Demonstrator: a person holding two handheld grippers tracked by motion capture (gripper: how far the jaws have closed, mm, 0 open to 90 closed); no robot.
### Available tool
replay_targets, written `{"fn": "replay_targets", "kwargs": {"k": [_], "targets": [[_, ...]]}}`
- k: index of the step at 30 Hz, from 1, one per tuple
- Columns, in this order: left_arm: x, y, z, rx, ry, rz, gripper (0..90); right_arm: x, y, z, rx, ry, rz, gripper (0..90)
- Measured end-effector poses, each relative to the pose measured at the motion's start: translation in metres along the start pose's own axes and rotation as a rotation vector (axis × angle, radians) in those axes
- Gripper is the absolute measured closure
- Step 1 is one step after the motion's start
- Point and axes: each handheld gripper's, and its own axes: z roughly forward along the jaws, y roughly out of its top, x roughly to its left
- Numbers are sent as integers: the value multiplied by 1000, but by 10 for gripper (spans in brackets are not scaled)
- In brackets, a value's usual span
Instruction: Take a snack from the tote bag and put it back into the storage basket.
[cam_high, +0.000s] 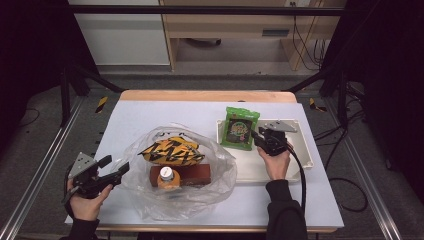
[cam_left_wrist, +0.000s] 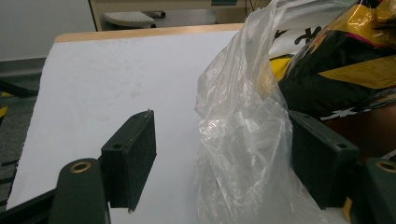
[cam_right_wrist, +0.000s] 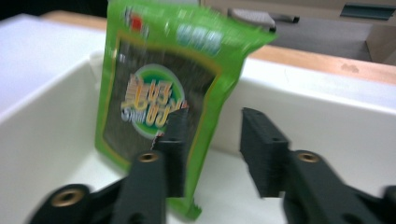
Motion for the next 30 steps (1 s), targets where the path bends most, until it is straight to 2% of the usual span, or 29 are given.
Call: {"fn": "replay_targets", "kwargs": {"k": [1, 2, 3, 7, 10, 13, 17, 18, 20, 21, 22, 23, 24, 28, 29, 30], "targets": [[0, 0, 0, 0, -2, 1, 264, 0, 0, 0, 0, 0, 0, 716], [0, 0, -1, -3, -2, 1, 267, 3, -1, 4, 3, 0, 2, 789], [1, 0, -1, -4, -2, -2, 269, 3, -1, 6, 4, -10, -1, 816], [1, 0, -1, -4, 0, -3, 269, 2, 0, 14, -22, -9, 9, 858], [1, 0, -1, -6, -4, -4, 271, 1, 0, 17, -26, -2, 12, 839], [1, 1, -3, -14, -7, -5, 277, -1, 0, 14, -54, -13, 25, 675], [1, 2, -5, -22, -9, -7, 289, 0, 9, -11, -117, -1, 33, 579], [1, 2, -5, -21, -10, -5, 289, 0, 9, -11, -117, -1, 33, 579], [0, 3, -6, -23, -14, -5, 304, 6, 20, -41, -181, 43, 30, 542], [0, 3, -6, -25, -16, -6, 313, 8, 22, -48, -196, 61, 35, 538], [0, 3, -6, -25, -16, -6, 322, 8, 22, -48, -196, 61, 35, 538], [0, 4, -7, -27, -18, -6, 322, 11, 24, -58, -211, 84, 34, 536], [0, 4, -8, -32, -30, -8, 353, 18, 30, -78, -234, 122, 33, 537], [0, 4, -9, -33, -43, -14, 441, 35, 45, -114, -306, 229, 34, 522], [0, 4, -9, -33, -43, -14, 471, 35, 45, -114, -306, 229, 34, 522], [0, 4, -8, -23, -46, -13, 494, 49, 54, -126, -328, 298, 13, 490]]}}
